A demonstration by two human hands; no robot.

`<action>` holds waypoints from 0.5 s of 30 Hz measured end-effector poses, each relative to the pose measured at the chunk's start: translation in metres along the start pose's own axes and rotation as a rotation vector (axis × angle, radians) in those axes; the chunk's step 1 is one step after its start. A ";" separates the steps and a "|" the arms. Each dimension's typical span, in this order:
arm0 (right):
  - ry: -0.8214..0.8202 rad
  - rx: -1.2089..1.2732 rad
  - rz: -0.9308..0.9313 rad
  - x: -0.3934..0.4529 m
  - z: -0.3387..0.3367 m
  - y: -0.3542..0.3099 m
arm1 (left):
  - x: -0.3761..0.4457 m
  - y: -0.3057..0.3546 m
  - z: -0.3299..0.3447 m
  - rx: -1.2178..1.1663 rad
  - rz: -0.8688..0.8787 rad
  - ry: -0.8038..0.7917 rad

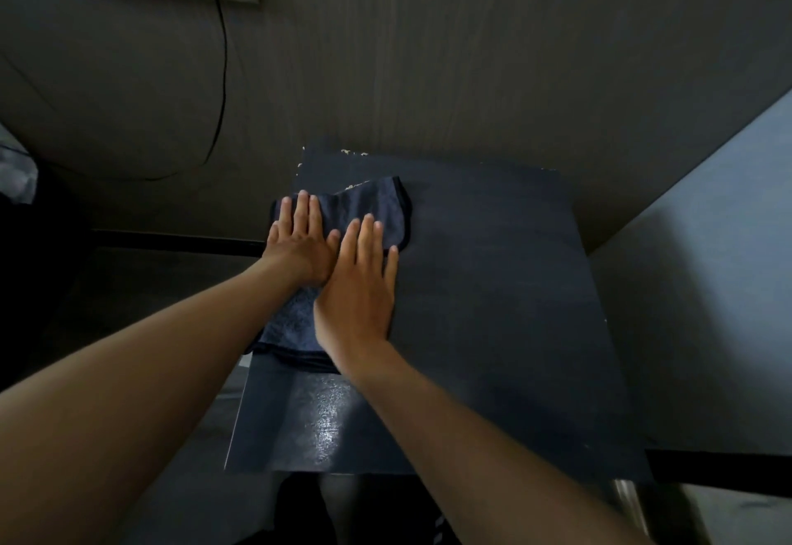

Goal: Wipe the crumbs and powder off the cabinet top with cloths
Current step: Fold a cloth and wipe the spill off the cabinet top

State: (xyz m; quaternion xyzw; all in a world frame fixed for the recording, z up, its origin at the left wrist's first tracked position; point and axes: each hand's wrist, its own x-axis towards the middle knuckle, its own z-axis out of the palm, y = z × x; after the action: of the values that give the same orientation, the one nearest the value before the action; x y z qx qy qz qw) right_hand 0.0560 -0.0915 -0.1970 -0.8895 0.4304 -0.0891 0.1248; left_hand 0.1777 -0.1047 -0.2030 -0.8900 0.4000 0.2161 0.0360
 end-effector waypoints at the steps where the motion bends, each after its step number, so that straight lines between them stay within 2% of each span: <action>1: -0.009 -0.020 -0.002 -0.006 0.001 -0.003 | -0.002 0.000 0.000 0.000 -0.005 -0.008; 10: -0.077 -0.124 -0.021 -0.025 0.010 0.017 | -0.018 0.005 0.004 -0.015 -0.034 -0.025; 15: -0.088 -0.195 -0.120 -0.030 -0.004 0.055 | -0.023 0.008 0.005 -0.032 -0.054 -0.005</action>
State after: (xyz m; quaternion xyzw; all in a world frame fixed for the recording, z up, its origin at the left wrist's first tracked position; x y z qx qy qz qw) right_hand -0.0045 -0.1013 -0.2107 -0.9246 0.3772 -0.0148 0.0508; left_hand 0.1568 -0.0925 -0.1975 -0.9003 0.3722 0.2238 0.0288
